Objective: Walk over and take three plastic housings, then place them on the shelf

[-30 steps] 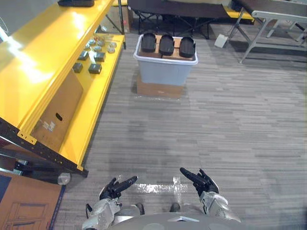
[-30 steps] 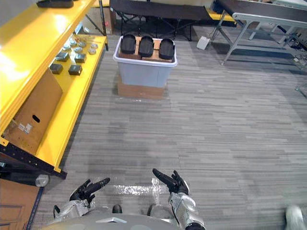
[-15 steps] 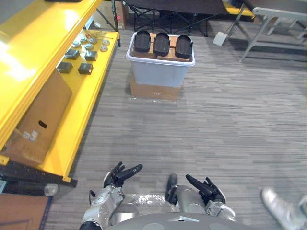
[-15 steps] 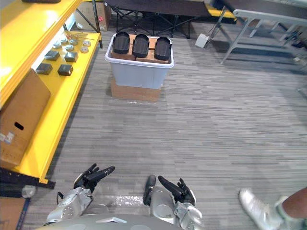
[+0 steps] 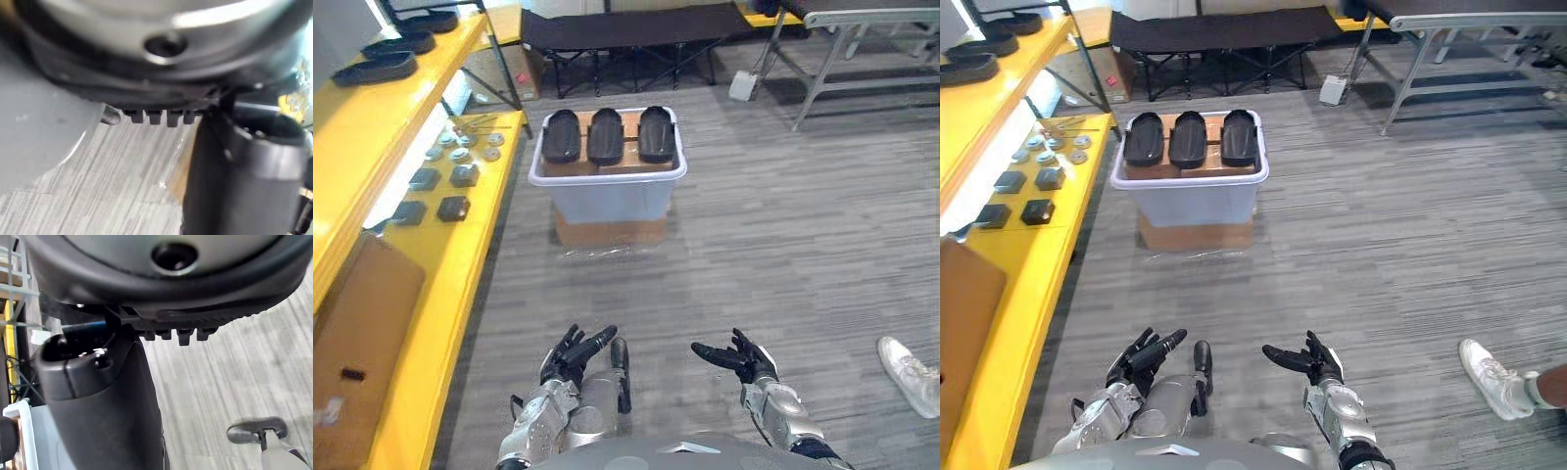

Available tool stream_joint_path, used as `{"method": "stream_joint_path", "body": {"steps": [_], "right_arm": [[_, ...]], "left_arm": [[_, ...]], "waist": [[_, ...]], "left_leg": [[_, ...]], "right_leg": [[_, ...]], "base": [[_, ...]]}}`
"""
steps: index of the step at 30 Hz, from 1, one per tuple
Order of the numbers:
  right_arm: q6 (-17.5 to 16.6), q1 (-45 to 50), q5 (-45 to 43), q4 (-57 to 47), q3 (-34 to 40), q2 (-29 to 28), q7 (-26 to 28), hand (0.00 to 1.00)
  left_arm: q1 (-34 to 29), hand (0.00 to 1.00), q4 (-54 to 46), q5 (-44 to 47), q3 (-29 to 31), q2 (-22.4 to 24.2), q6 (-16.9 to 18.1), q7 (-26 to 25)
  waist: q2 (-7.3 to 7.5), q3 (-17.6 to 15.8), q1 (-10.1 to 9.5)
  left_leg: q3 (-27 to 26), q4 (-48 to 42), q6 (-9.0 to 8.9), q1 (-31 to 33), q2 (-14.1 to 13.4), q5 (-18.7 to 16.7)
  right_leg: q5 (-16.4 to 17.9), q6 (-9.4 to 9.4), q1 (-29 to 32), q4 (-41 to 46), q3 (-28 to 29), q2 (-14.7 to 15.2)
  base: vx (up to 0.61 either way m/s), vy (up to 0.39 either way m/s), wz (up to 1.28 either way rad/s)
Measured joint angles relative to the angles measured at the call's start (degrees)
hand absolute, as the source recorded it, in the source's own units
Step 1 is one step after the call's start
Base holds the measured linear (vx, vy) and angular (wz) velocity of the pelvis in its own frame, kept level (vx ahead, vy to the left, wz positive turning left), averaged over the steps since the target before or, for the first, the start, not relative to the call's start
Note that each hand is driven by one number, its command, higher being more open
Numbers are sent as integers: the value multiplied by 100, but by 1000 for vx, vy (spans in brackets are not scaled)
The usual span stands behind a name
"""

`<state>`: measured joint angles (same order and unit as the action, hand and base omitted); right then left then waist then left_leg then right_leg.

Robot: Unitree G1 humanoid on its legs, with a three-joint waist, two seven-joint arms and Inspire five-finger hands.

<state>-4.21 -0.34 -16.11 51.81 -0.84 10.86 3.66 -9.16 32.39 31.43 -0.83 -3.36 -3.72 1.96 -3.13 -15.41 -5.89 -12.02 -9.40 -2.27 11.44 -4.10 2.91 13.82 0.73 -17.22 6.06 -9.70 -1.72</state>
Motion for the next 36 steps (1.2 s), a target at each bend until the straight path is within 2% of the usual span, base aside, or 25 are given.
{"method": "stream_joint_path", "body": {"steps": [1,2,3,4,5,6,8,9,10,13,14,15,16,17,18,19,20,21,23,25,27,29,30,33,36], "right_arm": [[0,18,-1,6,-7,-21,22,100],[-8,65,-4,5,-15,-72,70,100],[-6,4,-18,31,-16,-112,95,100],[-8,-2,-40,32,-26,-156,111,100],[-5,39,-67,46,-53,-269,169,100],[-7,78,-66,45,-91,-311,199,100],[-22,109,-71,15,-222,-388,217,100],[-34,74,-85,11,-230,-410,209,100],[-72,-13,-96,4,-235,-409,202,100],[-262,-24,-92,-10,-237,-431,231,100],[-315,25,-94,-42,-237,-437,245,100],[-406,187,-99,-57,-236,-443,268,100],[-410,212,-99,-60,-228,-434,267,100],[-397,272,-106,-59,-186,-377,236,100],[-364,308,-136,-68,-167,-272,190,100],[-342,311,-221,-70,-161,-221,181,100],[-269,319,-323,-69,-77,-153,124,100],[-213,360,-401,-69,44,-149,53,100],[-204,373,-517,-122,161,-145,6,100],[-222,395,-580,-349,318,-126,-60,100],[-270,490,-771,-616,374,-74,-98,100],[-296,589,-796,-930,362,24,-235,100],[-330,572,-800,-978,356,-42,-423,100],[-431,623,-1011,-1208,358,-402,-677,100],[-474,605,-1013,-1658,387,-456,-915,100]], "left_arm": [[4,100,-12,-24,25,-44,13,-3],[-14,100,-36,-48,57,-174,18,-4],[28,100,89,-49,72,-184,15,-68],[31,100,100,-49,71,-217,9,-137],[21,100,101,-46,44,-285,-2,-254],[21,100,99,-38,8,-316,-2,-298],[99,100,83,-29,-85,-352,-1,-356],[251,100,79,-15,-153,-354,-2,-434],[387,100,84,-2,-159,-354,-2,-471],[402,100,96,301,-148,-371,25,-538],[346,100,93,452,-142,-395,40,-547],[177,100,86,592,-130,-427,174,-542],[152,100,96,644,-125,-420,179,-545],[18,100,124,709,-102,-378,178,-557],[-95,100,172,719,-47,-227,182,-534],[-161,100,229,720,-18,-158,183,-510],[-220,100,394,706,-28,-48,177,-419],[-249,100,418,659,81,-38,195,-345],[-271,100,427,639,112,-37,193,-251],[-257,100,425,614,122,-70,222,-175],[-236,100,463,538,111,-122,221,-84],[-191,100,534,308,41,-111,213,-42],[-103,100,533,95,-58,-213,196,-19],[64,100,440,-57,-327,-540,81,177],[4,100,223,-59,-413,-600,-154,215]], "waist": [[213,8,-28],[415,98,-29],[505,46,-22],[534,28,13],[551,5,13],[543,4,0],[420,-36,2],[330,-67,-5],[284,-96,-1],[317,-114,-3],[366,-101,-5],[505,-24,-2],[499,-15,7],[362,40,46],[160,96,35],[85,99,22],[-91,107,61],[-41,77,81],[-36,77,92],[15,45,129],[12,46,189],[-119,119,323],[11,134,322],[456,147,293],[499,156,302]], "left_leg": [[-72,-78,139,25,98,25],[-206,-187,290,-3,307,-28],[-219,-222,598,-123,427,-34],[-208,-174,678,-241,463,-96],[-160,-154,753,-510,493,-191],[-141,-153,769,-656,483,-236],[164,-77,705,-1003,392,-384],[345,12,632,-1095,338,-429],[504,68,568,-1146,335,-494],[776,-26,398,-1333,403,-746],[909,-141,340,-1386,456,-882],[1171,-478,268,-1350,572,-1211],[1234,-578,244,-1327,575,-1310],[1463,-976,110,-1186,468,-1616],[1554,-1285,-35,-1044,226,-1801],[1523,-1458,-60,-954,115,-1812],[1350,-1689,-189,-819,-26,-1734],[1236,-1726,-252,-789,-90,-1707],[1024,-1459,-207,-829,-210,-1740],[881,-1080,-242,-777,-330,-1673],[679,-706,-290,-776,-487,-1368],[538,-341,-372,-772,-683,-536],[419,-319,-398,-836,-535,-589],[235,-221,-201,-844,-138,-668],[71,-284,-55,-903,53,-805]], "right_leg": [[233,-99,109,246,1,171],[583,-460,261,1008,-69,481],[602,-740,885,2510,-417,823],[472,-810,1163,3167,-560,1055],[519,-657,1378,3582,-802,1256],[547,-611,1388,3453,-901,1293],[546,-606,1439,2328,-1138,1168],[443,-711,1627,1565,-1071,1049],[193,-829,1897,1029,-836,1034],[-623,-930,2257,337,-233,1106],[-858,-882,2245,266,-112,1145],[-1174,-717,2196,312,-25,1209],[-1303,-660,2180,365,-20,1217],[-1411,-518,2166,615,-171,1144],[-1270,-424,2072,565,-372,951],[-1257,-402,1997,464,-476,870],[-1233,-346,1804,307,-645,789],[-1240,-294,1635,197,-790,783],[-1196,-250,1444,56,-899,833],[-1173,-285,1314,-32,-941,972],[-1196,-432,1168,-83,-991,1120],[-1164,-679,1097,-83,-972,1152],[-1200,-804,1107,-82,-868,1318],[-1313,-992,1154,-235,-797,1705],[-1405,-1130,1136,-290,-734,1911]], "base": [[454,195,-20],[610,199,-13],[634,199,-5],[636,194,8],[425,127,14],[498,91,29],[431,-2,56],[438,-49,79],[424,-64,69],[297,-136,63],[346,-353,87],[285,-315,84],[276,-359,99],[210,-259,72],[257,-300,73],[228,-222,63],[199,-183,73],[189,-172,68],[168,-130,36],[173,-16,11],[157,117,-1],[165,241,-6],[158,269,-15],[122,229,-12],[69,156,-19]]}}
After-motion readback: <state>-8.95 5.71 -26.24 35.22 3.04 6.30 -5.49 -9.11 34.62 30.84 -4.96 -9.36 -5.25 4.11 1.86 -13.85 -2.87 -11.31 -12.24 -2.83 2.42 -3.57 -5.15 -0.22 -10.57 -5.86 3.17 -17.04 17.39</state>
